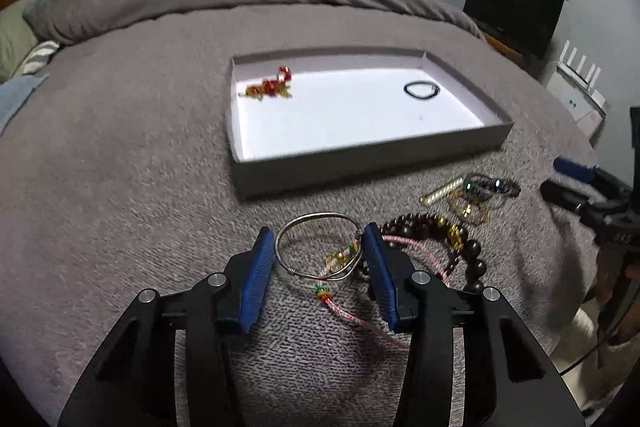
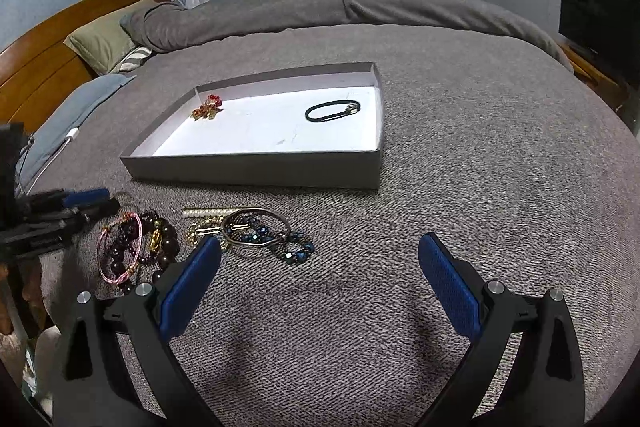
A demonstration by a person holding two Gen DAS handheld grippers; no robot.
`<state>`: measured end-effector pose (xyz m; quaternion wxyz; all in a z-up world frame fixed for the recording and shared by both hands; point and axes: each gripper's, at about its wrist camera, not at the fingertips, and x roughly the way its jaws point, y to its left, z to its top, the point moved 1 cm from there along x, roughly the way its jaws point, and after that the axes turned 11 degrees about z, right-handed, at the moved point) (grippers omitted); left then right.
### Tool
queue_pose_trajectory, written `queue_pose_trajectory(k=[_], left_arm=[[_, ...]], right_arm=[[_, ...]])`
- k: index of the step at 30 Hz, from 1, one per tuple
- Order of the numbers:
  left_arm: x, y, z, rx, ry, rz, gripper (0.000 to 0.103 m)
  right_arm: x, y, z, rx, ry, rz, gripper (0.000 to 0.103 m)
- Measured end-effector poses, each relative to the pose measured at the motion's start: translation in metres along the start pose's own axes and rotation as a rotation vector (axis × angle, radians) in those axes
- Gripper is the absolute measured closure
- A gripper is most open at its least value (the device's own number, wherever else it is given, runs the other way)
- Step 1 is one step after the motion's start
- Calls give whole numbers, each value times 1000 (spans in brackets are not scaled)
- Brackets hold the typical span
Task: Organize jewelry
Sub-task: 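Grasp a silver bangle with the left tool while the right tool grasps another bangle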
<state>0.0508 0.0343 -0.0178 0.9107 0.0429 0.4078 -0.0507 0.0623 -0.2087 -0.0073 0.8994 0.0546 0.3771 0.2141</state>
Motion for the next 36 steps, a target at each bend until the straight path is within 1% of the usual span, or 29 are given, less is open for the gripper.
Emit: queue_pose_trajectory(k=[2,4,7,12,14,15,16,22,26,29,30,31,36], left_arm=[[-4,0,2,7,-13,9,55],[-6,0,4,16,-20,18,55],[-6,1,3,17,-16,13,55],[-8,-1,3,17,-20,2,55],[-9,-1,3,18,-22,1,55],[-9,-2,2,19,-22,-2,55],[-9,-2,2,20,-21,-4,55],[-10,1,3,16,-22,-4,55],[-10,1,3,14,-24,-5,55],[-10,1,3,14,-23,-7,55],[-10,1,3,15,-23,-7,55],[-10,1,3,15,-23,-6,55],[-11,2,4,10,-24,-6,55]], right_arm=[[5,0,-1,1,11,2,9],[10,0,-2,12,33,10,22],[15,3,-3,25,47,36,27],[26,18,5,17,58,101,27],[32,22,9,11,62,103,29],[35,23,10,9,68,107,34],[38,23,11,11,76,110,36],[52,17,13,39,113,96,39],[57,15,14,36,128,107,43],[62,15,14,21,148,108,44],[63,15,14,20,150,113,47],[63,15,15,24,150,122,52],[59,18,15,10,130,115,52]])
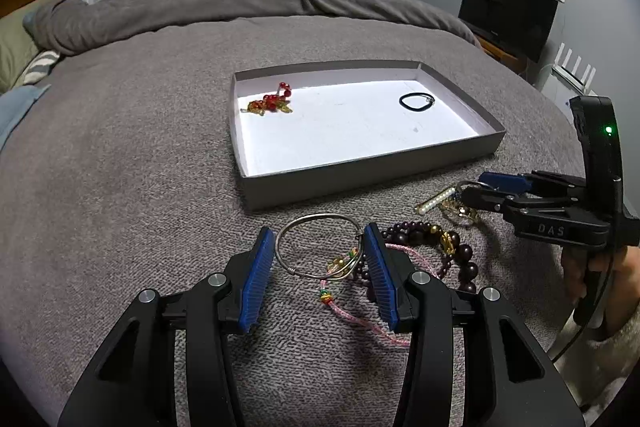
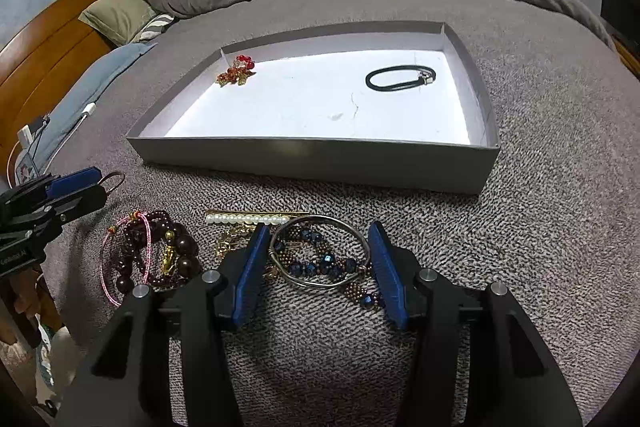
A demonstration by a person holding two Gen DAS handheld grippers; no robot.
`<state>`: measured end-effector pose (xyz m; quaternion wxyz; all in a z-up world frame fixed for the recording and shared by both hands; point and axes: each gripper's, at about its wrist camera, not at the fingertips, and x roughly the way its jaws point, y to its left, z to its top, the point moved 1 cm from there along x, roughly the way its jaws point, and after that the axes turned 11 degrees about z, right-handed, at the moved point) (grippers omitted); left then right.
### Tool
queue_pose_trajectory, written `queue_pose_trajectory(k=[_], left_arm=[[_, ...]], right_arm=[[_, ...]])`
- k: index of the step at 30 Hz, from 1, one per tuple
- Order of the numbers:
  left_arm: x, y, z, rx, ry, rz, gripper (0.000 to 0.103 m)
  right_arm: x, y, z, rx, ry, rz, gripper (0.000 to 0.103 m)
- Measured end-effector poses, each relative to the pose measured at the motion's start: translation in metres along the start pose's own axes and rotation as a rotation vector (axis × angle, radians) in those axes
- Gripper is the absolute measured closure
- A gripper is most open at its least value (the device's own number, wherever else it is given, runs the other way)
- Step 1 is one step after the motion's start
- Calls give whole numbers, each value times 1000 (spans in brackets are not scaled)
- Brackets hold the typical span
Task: Organize jewelry
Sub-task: 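Grasp a silver bangle with the left tool while the right tool grasps another bangle, then lower both silver bangles into the tray and open both tools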
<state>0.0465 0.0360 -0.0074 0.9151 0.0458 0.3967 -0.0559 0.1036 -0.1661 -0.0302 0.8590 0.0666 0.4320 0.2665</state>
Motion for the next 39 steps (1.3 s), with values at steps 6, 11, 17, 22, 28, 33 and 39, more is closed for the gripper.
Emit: queue_pose_trajectory(k=[6,11,17,22,28,33,39], left_arm=[[-6,0,2,1,-14,-2,55],[-13,0,4,5,-31,0,55],[-21,2,15,19,-55,2,55],[-21,7,40,22,-92,9,55],[9,7,63,14,-49,-18,55],[33,3,74,13,-31,-5,55],[59,0,82,14,3,8,55]], right_arm=[[-15,6,2,-18,-46,-2,52],[-30,8,5,-28,-78,0,52],[-46,11,18,-62,-131,-23,52],[-47,8,34,-67,-152,-37,52],[-33,-11,57,-21,-151,-47,52],[-15,-27,70,8,-137,-79,52],[5,-32,76,0,-106,-104,52]])
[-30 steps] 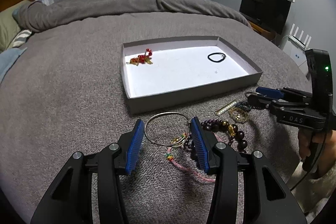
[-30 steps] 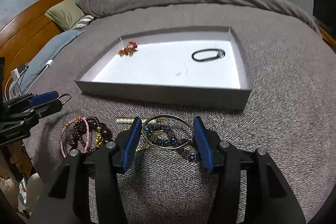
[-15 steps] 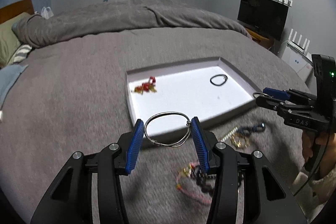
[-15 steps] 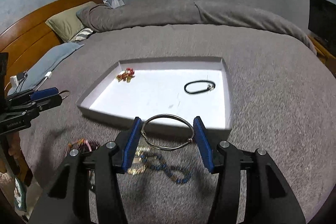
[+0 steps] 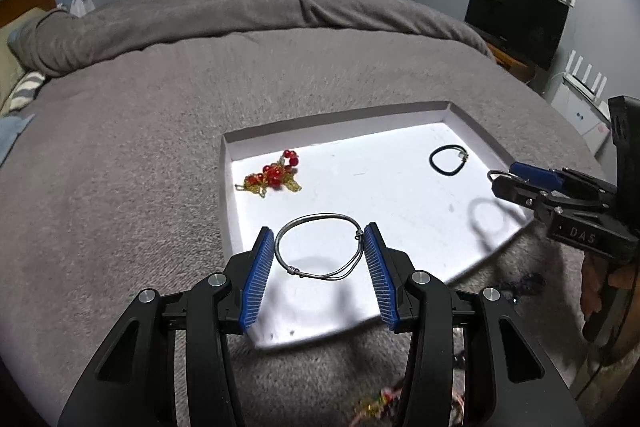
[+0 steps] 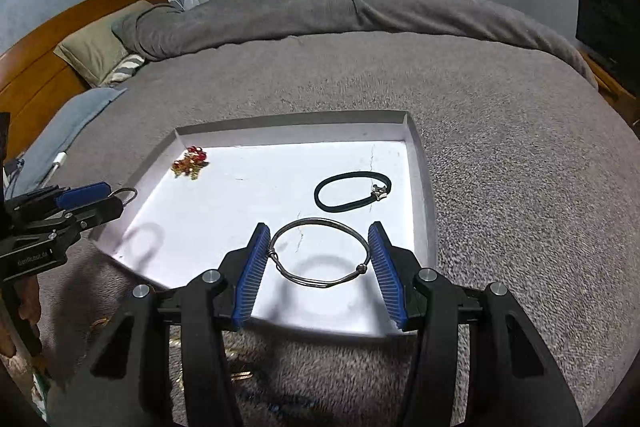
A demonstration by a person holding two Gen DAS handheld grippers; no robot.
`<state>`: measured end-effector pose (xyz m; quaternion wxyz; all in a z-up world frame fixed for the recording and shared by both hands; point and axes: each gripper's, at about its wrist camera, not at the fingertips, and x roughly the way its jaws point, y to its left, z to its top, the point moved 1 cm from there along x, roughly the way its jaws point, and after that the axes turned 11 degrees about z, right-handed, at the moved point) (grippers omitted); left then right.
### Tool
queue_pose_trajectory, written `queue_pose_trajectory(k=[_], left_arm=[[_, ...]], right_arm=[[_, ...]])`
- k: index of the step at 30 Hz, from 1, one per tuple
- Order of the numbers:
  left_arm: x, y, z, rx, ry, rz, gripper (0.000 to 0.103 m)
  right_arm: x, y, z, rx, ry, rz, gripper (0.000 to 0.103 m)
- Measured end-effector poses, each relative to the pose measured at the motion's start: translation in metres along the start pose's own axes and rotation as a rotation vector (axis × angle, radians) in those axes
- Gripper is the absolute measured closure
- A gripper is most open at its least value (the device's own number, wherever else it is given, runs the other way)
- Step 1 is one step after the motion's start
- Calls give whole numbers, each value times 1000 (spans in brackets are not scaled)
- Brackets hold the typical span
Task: Organize jewelry
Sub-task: 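Lower both silver bangles into the tray and open both tools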
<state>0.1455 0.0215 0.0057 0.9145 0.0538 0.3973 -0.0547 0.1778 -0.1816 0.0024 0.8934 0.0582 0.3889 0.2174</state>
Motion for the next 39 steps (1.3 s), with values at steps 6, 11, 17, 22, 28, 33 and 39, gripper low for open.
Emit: queue_pose_trajectory(k=[6,11,17,22,28,33,39], left_arm=[[23,-2,0,10,48,14,55],[35,-6,-4,28,76,18,55],[46,-9,-7,45,117,16,55],[49,-8,-8,50,129,17,55],[49,-8,-8,59,131,21,55],[50,-8,-9,74,130,31,55],[52,-10,-11,94,126,43,54]], right_arm=[[19,-6,-3,7,50,-26,52],[26,-2,-4,-30,78,-51,52],[40,6,-4,-88,145,-77,52],[43,5,-5,-86,172,-76,52],[44,5,-7,-89,169,-78,52],[43,5,-8,-93,159,-78,52],[42,5,-8,-99,158,-78,52]])
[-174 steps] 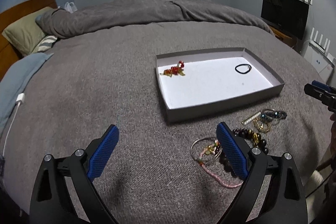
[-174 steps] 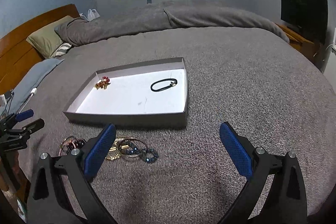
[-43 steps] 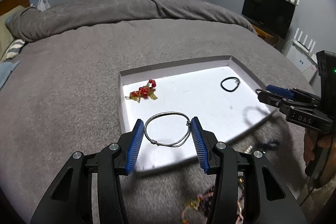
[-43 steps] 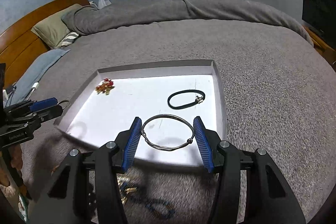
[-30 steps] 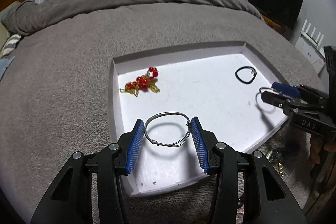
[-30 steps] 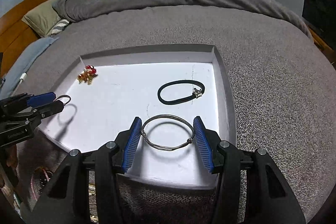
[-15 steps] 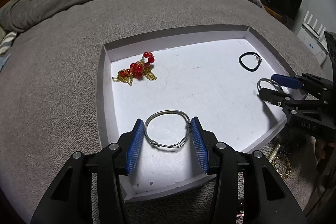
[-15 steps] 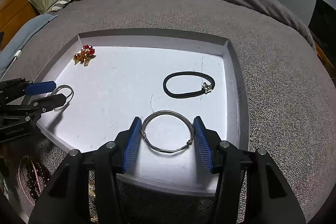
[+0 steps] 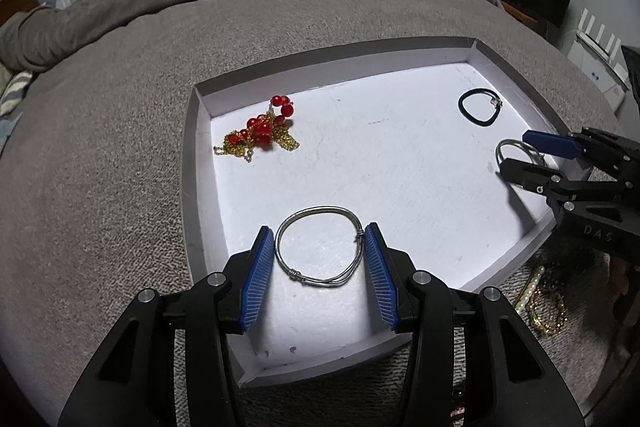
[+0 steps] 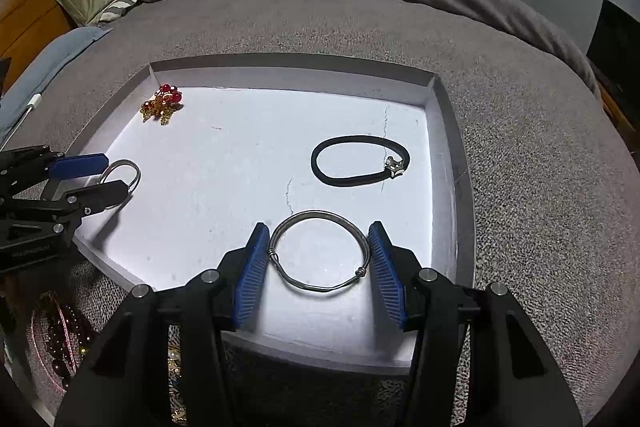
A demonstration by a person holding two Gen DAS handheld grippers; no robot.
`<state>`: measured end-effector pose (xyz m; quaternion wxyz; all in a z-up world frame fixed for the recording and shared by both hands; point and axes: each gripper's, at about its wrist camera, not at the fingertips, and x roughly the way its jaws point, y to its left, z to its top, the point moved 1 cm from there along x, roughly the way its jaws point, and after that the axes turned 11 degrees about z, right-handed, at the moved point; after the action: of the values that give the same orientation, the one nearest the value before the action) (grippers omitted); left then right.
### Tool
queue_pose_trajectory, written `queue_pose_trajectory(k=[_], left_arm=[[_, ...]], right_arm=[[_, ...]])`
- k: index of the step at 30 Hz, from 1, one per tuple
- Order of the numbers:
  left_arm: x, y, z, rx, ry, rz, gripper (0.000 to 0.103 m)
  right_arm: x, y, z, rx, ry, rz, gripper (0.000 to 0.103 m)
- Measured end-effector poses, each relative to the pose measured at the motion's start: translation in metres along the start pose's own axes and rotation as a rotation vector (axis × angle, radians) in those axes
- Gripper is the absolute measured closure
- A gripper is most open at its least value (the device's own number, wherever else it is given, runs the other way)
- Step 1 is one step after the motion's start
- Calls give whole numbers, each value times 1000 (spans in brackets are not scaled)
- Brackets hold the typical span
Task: Organize jewelry
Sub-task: 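Lower both silver bangles into the tray and open both tools, then withdraw both tools from the tray toward the remaining bracelets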
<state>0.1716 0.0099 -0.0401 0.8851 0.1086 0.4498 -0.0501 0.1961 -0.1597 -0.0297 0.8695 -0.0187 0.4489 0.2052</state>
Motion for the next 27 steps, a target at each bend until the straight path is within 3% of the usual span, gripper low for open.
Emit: queue_pose_trajectory(k=[3,6,8,15,22,27], left_arm=[[0,-1,0,1,-5,4,54],[-2,0,0,-9,-20,-6,54],[-4,2,0,-18,-27,-16,52],[-23,7,4,-53,-88,0,27],[-57,20,0,-118,-158,15,14],[-77,24,-9,-155,-183,14,12]], right_arm=[[0,0,0,2,0,-2,51],[-2,1,1,8,-8,6,40],[-3,2,2,9,-9,11,39],[-17,8,2,10,-37,39,29],[-53,8,-9,43,-126,58,6],[-80,5,-18,69,-178,36,6]])
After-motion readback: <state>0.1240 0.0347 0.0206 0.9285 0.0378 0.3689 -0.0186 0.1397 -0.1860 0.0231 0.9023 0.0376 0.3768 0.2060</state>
